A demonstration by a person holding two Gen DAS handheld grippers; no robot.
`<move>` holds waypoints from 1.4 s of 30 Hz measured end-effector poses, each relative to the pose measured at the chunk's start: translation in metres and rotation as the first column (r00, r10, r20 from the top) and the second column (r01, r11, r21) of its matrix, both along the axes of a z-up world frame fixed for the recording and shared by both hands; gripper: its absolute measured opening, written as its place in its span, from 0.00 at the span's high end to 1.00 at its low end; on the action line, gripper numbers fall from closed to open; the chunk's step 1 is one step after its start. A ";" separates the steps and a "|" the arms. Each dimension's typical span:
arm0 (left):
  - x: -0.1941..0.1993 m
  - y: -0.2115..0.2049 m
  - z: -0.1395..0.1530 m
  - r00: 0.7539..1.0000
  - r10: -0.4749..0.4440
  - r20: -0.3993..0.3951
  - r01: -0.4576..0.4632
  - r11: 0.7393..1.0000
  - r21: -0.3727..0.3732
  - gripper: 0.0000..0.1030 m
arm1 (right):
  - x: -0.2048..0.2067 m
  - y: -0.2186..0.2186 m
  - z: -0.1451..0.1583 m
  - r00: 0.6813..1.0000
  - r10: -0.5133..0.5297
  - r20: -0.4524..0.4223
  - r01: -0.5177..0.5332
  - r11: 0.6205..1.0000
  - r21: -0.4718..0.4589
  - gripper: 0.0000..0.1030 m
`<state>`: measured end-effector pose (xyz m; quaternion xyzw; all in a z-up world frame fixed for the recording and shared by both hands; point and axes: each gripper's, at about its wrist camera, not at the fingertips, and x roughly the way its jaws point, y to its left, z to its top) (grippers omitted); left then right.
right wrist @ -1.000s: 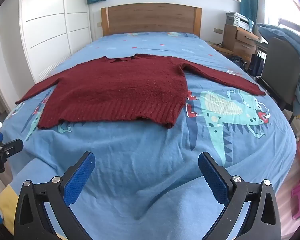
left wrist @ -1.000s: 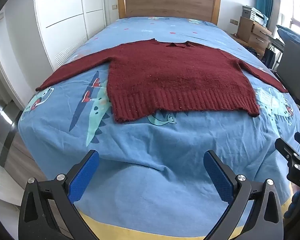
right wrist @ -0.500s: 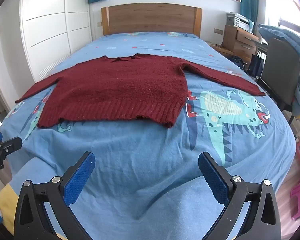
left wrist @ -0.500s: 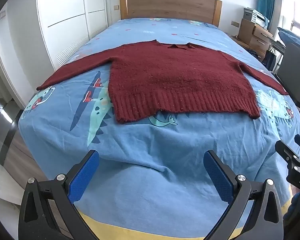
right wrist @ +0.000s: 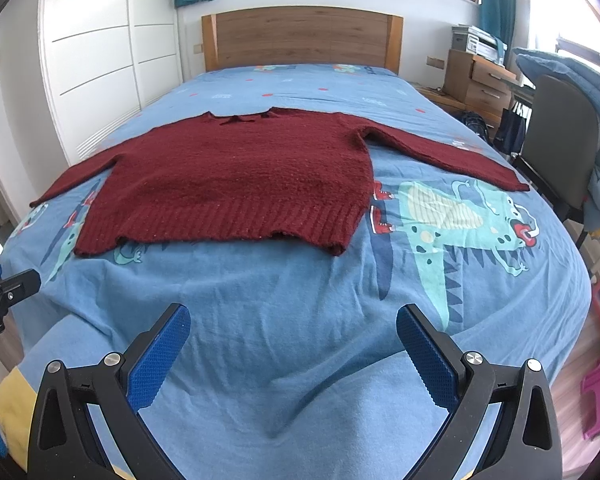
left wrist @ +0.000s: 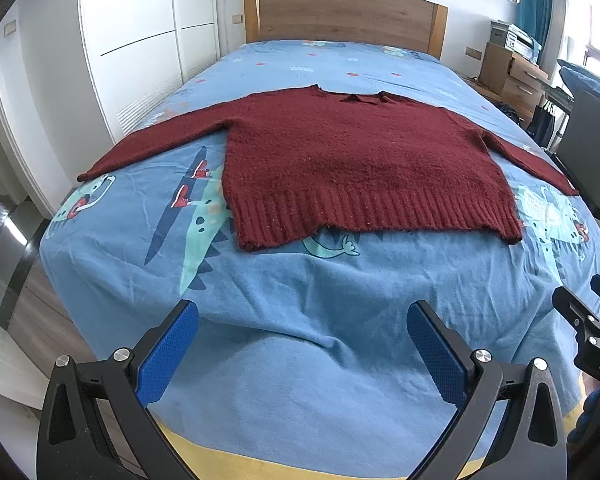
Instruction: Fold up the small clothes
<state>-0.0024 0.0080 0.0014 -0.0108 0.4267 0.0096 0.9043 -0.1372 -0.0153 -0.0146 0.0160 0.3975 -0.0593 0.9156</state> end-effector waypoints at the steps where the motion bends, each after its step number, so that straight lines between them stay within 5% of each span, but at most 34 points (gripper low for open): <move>1: 0.000 0.000 0.000 1.000 0.003 -0.001 -0.003 1.000 -0.002 0.01 | 0.000 0.000 0.000 1.000 0.000 -0.001 0.000 1.000 0.000 0.00; 42: -0.003 0.008 -0.007 1.000 0.007 -0.011 -0.007 0.998 -0.063 0.01 | -0.001 0.002 0.005 1.000 -0.014 0.007 0.014 1.000 -0.023 0.00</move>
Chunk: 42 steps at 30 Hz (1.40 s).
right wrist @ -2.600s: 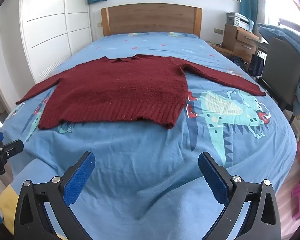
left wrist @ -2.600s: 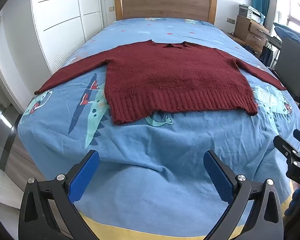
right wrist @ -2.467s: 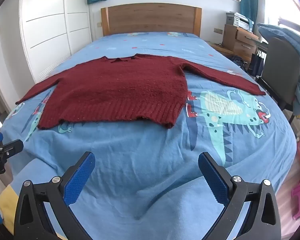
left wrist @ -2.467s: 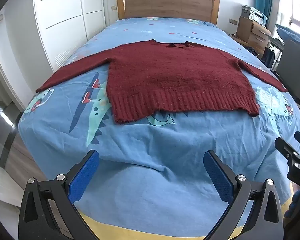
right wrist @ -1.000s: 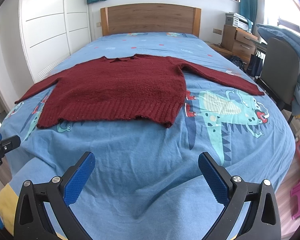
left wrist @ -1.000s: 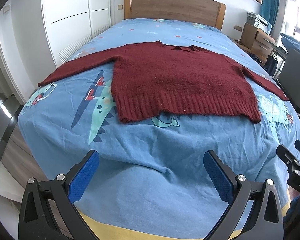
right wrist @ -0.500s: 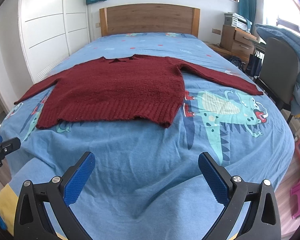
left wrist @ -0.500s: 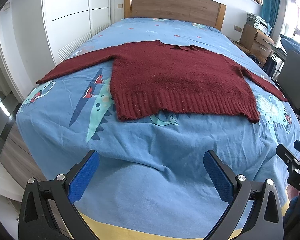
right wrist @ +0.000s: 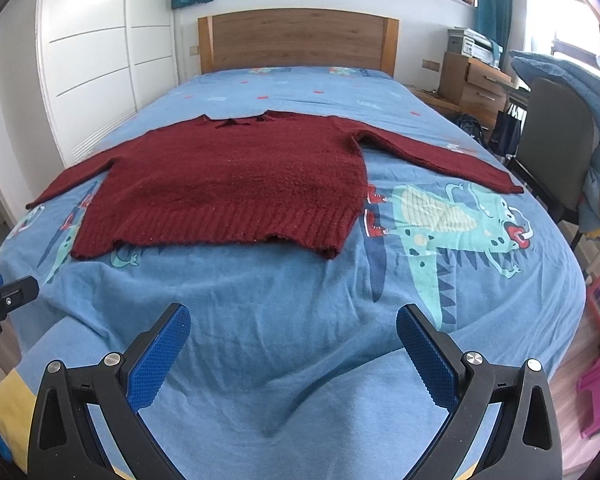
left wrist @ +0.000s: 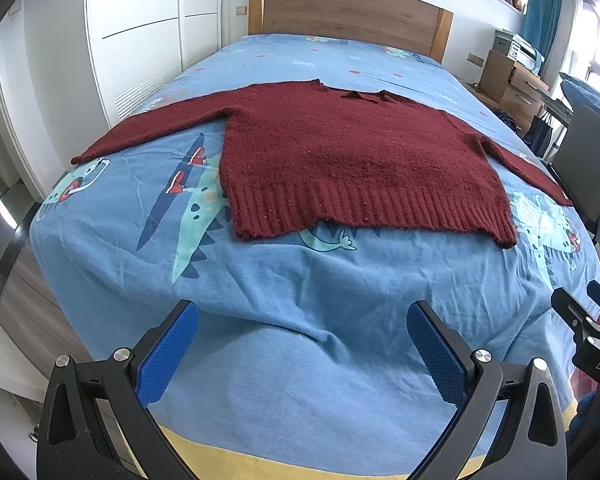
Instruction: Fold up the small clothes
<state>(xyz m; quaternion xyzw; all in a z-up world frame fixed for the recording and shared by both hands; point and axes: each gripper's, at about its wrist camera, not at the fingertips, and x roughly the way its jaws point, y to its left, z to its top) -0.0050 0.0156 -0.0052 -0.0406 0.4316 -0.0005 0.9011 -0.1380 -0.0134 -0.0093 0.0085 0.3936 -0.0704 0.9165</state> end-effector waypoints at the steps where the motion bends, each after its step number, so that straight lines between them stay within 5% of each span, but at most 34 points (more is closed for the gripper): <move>1: 0.000 0.000 0.000 1.000 0.000 0.001 0.000 1.000 -0.001 0.01 | 0.000 0.000 0.000 1.000 0.000 0.001 0.000 1.000 -0.002 0.00; 24: -0.005 -0.001 0.013 1.000 0.002 0.018 -0.002 1.000 0.005 0.01 | -0.001 0.005 0.006 1.000 0.004 0.010 -0.004 1.000 -0.020 0.00; 37: 0.008 -0.003 0.023 1.000 -0.014 -0.024 0.016 0.999 0.043 0.01 | 0.010 -0.007 0.012 1.000 0.016 -0.006 -0.016 1.000 0.018 0.00; 42: 0.027 0.001 0.029 0.997 -0.018 -0.076 0.018 1.000 -0.006 0.01 | 0.022 -0.034 0.024 1.000 -0.013 0.004 0.012 0.997 0.072 0.00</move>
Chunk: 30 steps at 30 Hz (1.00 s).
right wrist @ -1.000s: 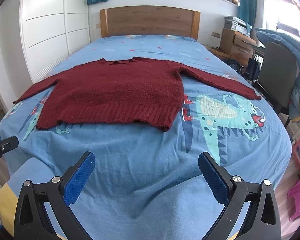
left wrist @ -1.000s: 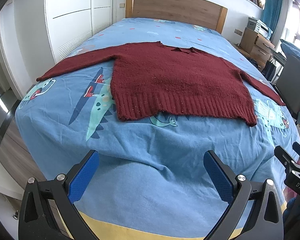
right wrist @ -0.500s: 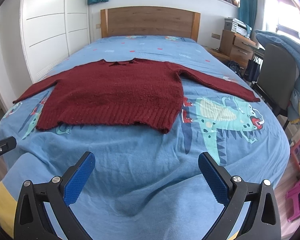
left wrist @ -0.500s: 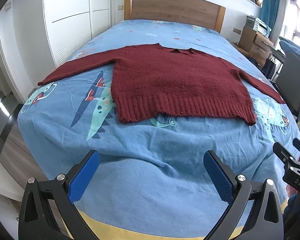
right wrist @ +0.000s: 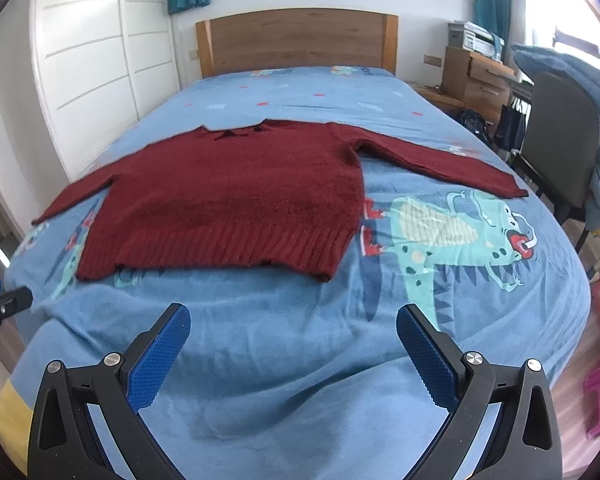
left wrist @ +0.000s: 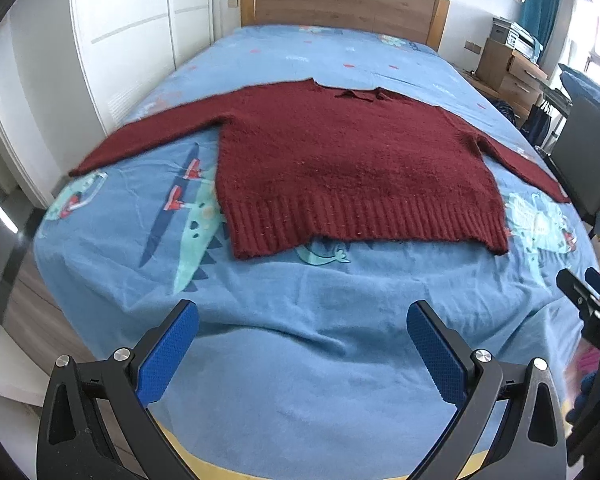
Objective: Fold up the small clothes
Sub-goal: 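Reach the right gripper to the sweater sleeve cuff and grasp it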
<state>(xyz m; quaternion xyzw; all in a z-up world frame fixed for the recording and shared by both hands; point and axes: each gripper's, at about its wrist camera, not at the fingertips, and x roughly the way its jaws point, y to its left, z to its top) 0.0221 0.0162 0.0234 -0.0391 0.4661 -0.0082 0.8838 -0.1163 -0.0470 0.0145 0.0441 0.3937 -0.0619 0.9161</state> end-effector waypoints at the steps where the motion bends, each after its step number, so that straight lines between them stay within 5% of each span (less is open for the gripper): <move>1: 0.004 0.000 0.000 1.000 0.007 -0.007 -0.007 1.000 0.001 0.01 | 0.004 -0.010 0.003 1.000 -0.011 0.005 0.011 1.000 0.015 0.00; 14: 0.061 0.021 0.003 0.988 0.154 -0.016 -0.154 0.988 -0.009 0.01 | 0.064 -0.162 -0.017 0.970 -0.240 0.019 0.236 0.962 0.139 0.00; 23: 0.103 0.019 -0.012 0.984 0.149 -0.103 -0.153 0.988 -0.036 0.01 | 0.121 -0.274 -0.054 0.927 -0.370 -0.060 0.372 0.888 0.268 0.00; 30: 0.126 0.017 -0.026 0.975 0.167 -0.146 -0.172 0.985 -0.023 0.01 | 0.159 -0.350 -0.085 0.877 -0.465 -0.120 0.471 0.784 0.405 0.00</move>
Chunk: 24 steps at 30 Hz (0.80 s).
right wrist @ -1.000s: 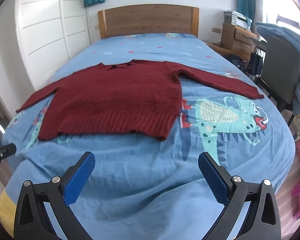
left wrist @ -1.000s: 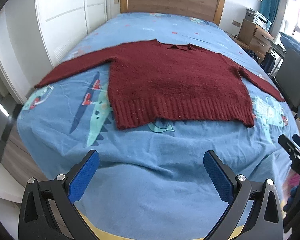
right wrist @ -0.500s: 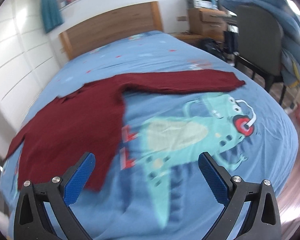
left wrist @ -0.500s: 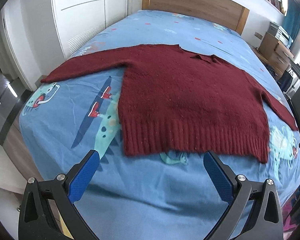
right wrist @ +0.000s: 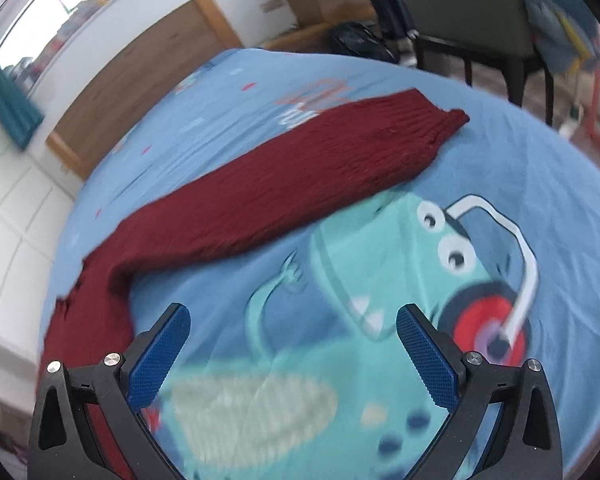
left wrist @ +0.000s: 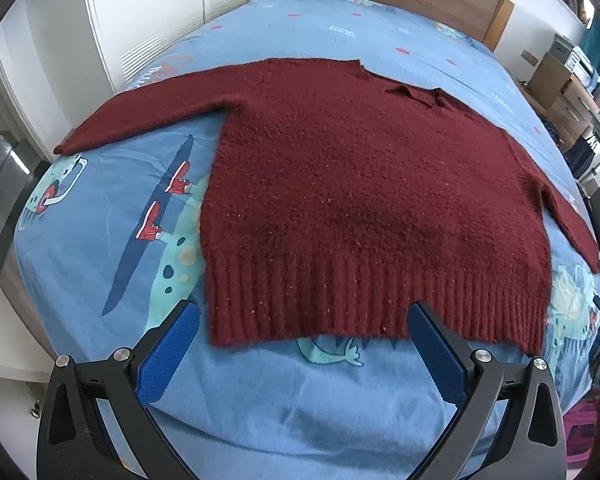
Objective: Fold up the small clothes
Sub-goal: 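Reach the right gripper to the sweater sleeve cuff and grasp it, then lift the held sleeve and fold it across the sweater body with the right gripper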
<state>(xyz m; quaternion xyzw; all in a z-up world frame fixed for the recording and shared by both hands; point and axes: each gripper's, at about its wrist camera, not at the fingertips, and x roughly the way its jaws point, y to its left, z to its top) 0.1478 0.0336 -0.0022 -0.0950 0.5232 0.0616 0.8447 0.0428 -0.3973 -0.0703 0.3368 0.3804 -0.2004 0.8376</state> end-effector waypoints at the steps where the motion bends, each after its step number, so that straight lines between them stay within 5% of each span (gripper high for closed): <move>1: 0.002 0.001 -0.001 1.000 0.005 -0.005 -0.005 1.000 0.002 0.01 | 0.003 -0.010 -0.004 1.000 -0.024 0.006 0.024 0.999 0.024 0.00; 6: 0.012 0.007 -0.009 0.999 0.016 -0.035 -0.016 1.000 0.014 0.01 | 0.007 -0.051 -0.021 0.988 -0.143 0.061 0.132 0.979 0.155 0.13; 12: 0.019 0.016 -0.016 0.997 0.048 -0.056 -0.046 0.999 0.026 0.01 | 0.017 -0.081 -0.017 0.969 -0.210 0.132 0.184 0.966 0.183 0.20; 14: 0.021 0.017 -0.018 0.997 0.052 -0.065 -0.051 0.998 0.024 0.01 | 0.018 -0.089 -0.018 0.960 -0.243 0.143 0.212 0.956 0.201 0.45; 17: 0.022 0.018 -0.021 0.995 0.057 -0.078 -0.055 0.998 0.028 0.01 | 0.016 -0.110 -0.029 0.937 -0.311 0.159 0.262 0.926 0.272 0.69; 20: 0.023 0.020 -0.025 0.994 0.064 -0.090 -0.062 0.998 0.032 0.01 | 0.013 -0.125 -0.040 0.908 -0.375 0.186 0.297 0.891 0.344 0.83; 24: 0.023 0.024 -0.028 0.992 0.069 -0.103 -0.067 0.997 0.023 0.01 | 0.014 -0.131 -0.038 0.895 -0.400 0.197 0.306 0.872 0.381 0.90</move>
